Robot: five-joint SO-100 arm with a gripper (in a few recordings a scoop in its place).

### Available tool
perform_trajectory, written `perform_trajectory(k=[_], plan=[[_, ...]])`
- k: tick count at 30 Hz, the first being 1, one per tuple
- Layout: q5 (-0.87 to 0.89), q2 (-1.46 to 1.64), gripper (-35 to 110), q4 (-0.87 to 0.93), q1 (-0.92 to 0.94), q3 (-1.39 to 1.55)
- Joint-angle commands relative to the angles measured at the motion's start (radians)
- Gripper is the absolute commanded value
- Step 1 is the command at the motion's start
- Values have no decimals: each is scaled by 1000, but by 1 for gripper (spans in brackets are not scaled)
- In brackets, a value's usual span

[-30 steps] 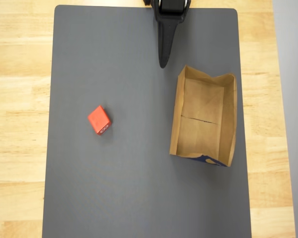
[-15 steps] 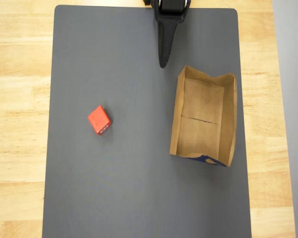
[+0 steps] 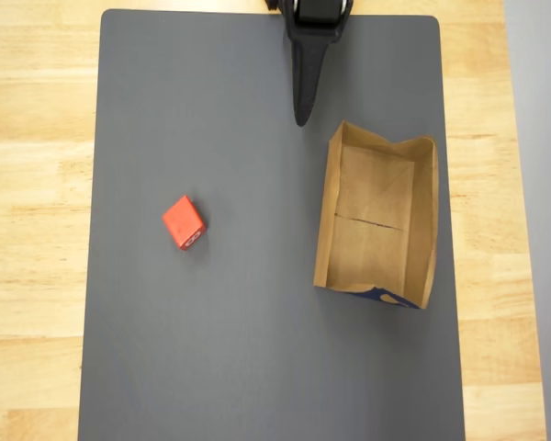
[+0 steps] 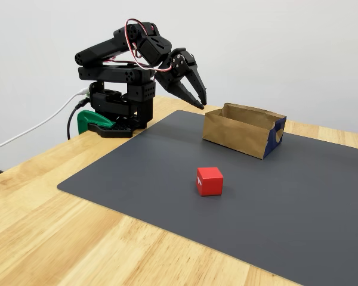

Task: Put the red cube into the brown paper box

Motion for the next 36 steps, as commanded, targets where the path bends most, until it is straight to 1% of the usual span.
perform_trajectory(k=[1, 26, 28, 30, 32, 34, 36], plan=[[-17, -2, 0, -5, 17, -2], [-25, -2, 0, -5, 14, -2], [-29, -3, 4, 6, 20, -6], [-44, -40, 4, -11, 32, -14], [-72, -91, 5, -66, 52, -18], [-109, -141, 5, -121, 81, -29], [-160, -195, 5, -135, 112, -60]])
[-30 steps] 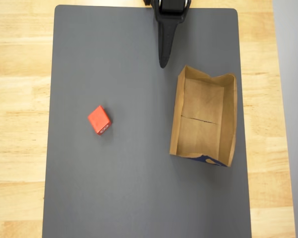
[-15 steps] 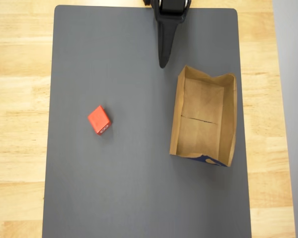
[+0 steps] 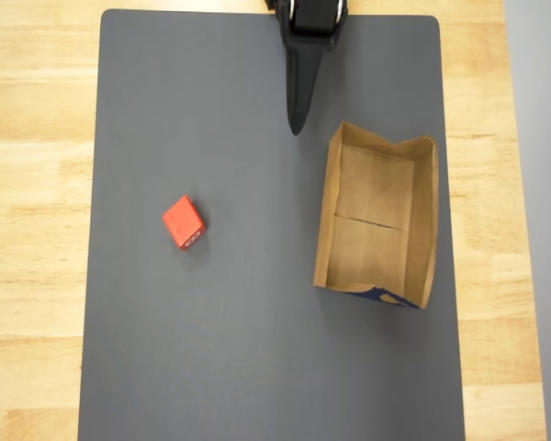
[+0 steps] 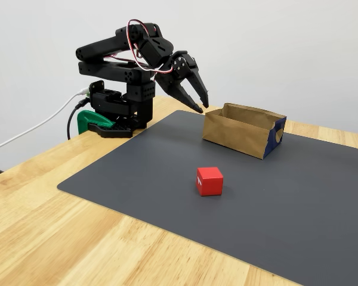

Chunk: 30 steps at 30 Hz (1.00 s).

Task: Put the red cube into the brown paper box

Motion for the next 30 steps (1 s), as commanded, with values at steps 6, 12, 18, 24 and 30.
perform_trajectory(k=[6, 12, 18, 24, 30], plan=[[-301, -318, 6, -17, 156, -249], [-333, -603, 13, 66, 259, -489], [-460, -940, 15, 179, 347, -792], [-595, -1235, 21, 137, 430, -1003], [-706, -1394, 28, 121, 445, -1098]])
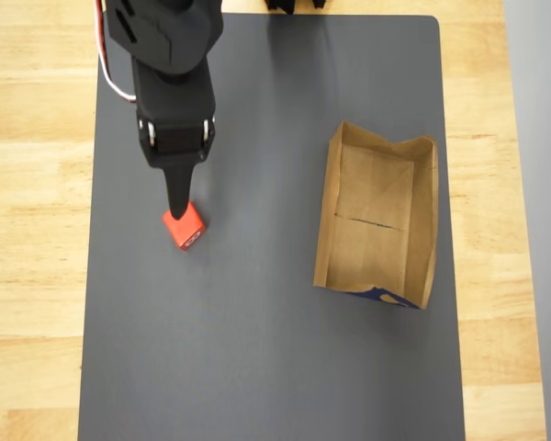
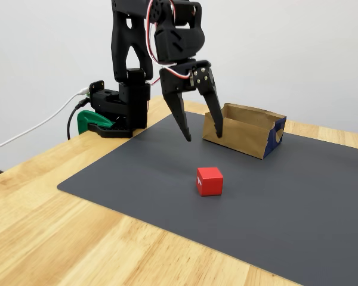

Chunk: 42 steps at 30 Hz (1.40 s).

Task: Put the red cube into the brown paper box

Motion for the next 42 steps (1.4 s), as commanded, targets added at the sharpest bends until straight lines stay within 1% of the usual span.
perform_trajectory(k=[1, 7, 11, 15, 32, 35, 39, 42], plan=[[-58, -44, 28, 0, 25, -64], [-155, -121, 28, -9, 20, -77], [-206, -173, 28, -69, 29, -80], [-252, -232, 28, -92, 38, -120], [-407, -377, 28, -92, 32, -176], [-408, -390, 21, -101, 32, -178], [-391, -394, 5, -114, 29, -179], [-380, -390, 2, -117, 28, -179]])
